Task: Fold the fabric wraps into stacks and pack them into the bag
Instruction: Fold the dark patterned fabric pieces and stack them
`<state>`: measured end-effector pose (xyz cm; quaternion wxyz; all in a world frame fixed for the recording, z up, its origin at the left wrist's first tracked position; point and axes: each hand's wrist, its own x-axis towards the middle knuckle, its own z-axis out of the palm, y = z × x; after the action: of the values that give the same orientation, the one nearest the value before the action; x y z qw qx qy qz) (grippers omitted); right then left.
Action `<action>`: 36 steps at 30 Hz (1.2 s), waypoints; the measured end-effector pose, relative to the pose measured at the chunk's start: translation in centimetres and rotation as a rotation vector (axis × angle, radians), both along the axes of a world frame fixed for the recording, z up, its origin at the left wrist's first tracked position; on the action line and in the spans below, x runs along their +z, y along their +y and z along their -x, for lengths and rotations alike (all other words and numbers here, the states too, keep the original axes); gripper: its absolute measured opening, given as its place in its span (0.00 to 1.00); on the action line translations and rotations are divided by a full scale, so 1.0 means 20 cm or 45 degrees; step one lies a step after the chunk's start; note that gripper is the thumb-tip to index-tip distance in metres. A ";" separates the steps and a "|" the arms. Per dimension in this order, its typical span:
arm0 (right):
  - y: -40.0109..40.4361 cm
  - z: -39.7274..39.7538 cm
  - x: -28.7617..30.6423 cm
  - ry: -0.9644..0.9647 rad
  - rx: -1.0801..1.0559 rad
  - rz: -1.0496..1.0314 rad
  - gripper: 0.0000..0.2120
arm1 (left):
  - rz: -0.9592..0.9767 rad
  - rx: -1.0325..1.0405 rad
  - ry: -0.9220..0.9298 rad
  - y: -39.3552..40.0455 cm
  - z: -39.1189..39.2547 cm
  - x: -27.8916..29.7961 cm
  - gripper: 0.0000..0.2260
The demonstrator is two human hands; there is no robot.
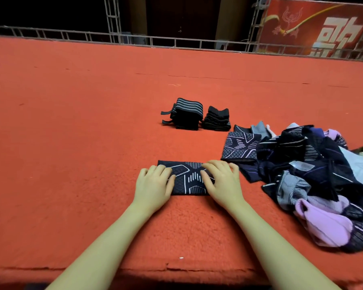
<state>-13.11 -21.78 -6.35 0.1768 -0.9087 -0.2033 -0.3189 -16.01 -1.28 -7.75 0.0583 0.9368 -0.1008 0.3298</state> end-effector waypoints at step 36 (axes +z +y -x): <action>-0.08 -0.04 -0.13 0.004 -0.530 -0.105 0.12 | -0.105 -0.031 0.858 -0.21 -0.11 -0.01 0.24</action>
<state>-12.32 -23.44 -8.96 0.1444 -0.9236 0.0022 -0.3550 -13.78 -5.58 -7.89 0.0543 0.9934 -0.1005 -0.0035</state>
